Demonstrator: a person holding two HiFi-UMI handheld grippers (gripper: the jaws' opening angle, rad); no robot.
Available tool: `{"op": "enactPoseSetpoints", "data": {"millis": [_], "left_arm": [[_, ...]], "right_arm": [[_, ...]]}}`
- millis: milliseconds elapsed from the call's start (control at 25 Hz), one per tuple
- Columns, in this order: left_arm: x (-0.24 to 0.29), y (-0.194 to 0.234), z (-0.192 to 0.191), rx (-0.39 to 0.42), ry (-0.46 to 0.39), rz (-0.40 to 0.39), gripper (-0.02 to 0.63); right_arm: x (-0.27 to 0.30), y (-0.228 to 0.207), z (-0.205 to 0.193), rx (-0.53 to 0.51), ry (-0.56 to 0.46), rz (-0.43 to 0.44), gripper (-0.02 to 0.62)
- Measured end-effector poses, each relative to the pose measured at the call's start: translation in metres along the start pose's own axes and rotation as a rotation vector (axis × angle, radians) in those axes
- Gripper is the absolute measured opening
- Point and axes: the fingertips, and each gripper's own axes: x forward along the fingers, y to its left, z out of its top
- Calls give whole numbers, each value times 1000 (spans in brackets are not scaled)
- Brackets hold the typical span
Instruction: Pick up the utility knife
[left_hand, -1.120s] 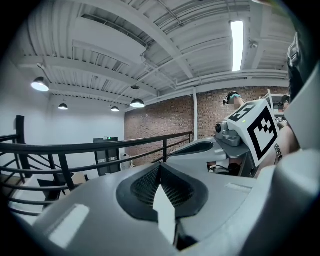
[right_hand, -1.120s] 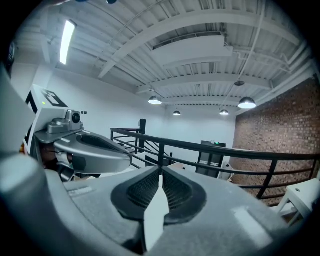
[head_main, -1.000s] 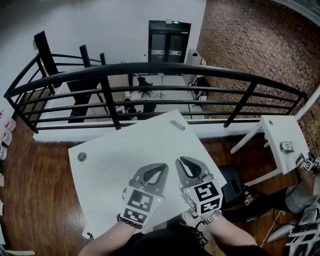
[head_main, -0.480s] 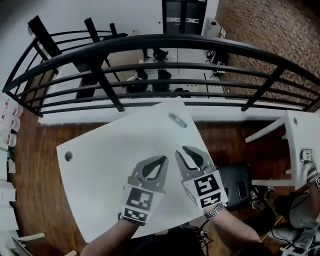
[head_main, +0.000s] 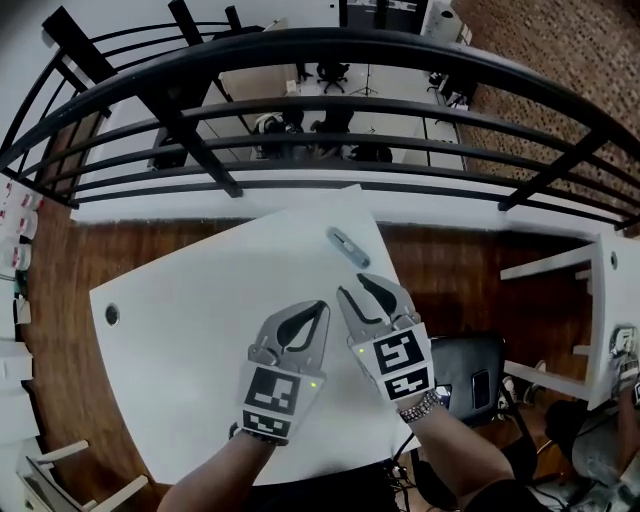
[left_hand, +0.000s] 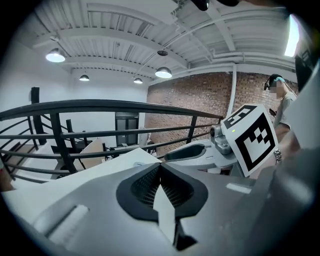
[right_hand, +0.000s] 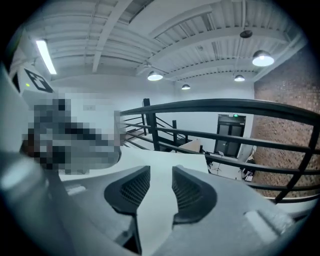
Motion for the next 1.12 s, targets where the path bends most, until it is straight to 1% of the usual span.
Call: {"op": "enactPoseSetpoints", "data": {"millis": [160, 360, 520, 640, 800, 1000, 1120], "left_arm": [[24, 9, -4, -20, 20, 10, 17], [45, 19, -9, -40, 46, 18, 17], [57, 26, -16, -50, 58, 15, 17], [62, 30, -19, -56, 66, 17, 17], [64, 36, -20, -63, 76, 19, 17], [63, 41, -20, -65, 81, 25, 17], [64, 43, -20, -64, 83, 27, 17]], "right_arm": [[27, -23, -6, -47, 32, -11, 136], [53, -42, -13, -89, 72, -21, 166], [74, -53, -19, -117, 114, -10, 191], [88, -55, -22, -151, 151, 14, 195], [103, -52, -25, -155, 205, 48, 195], [110, -50, -38, -142, 262, 68, 195], [111, -50, -40, -154, 268, 60, 193]]}}
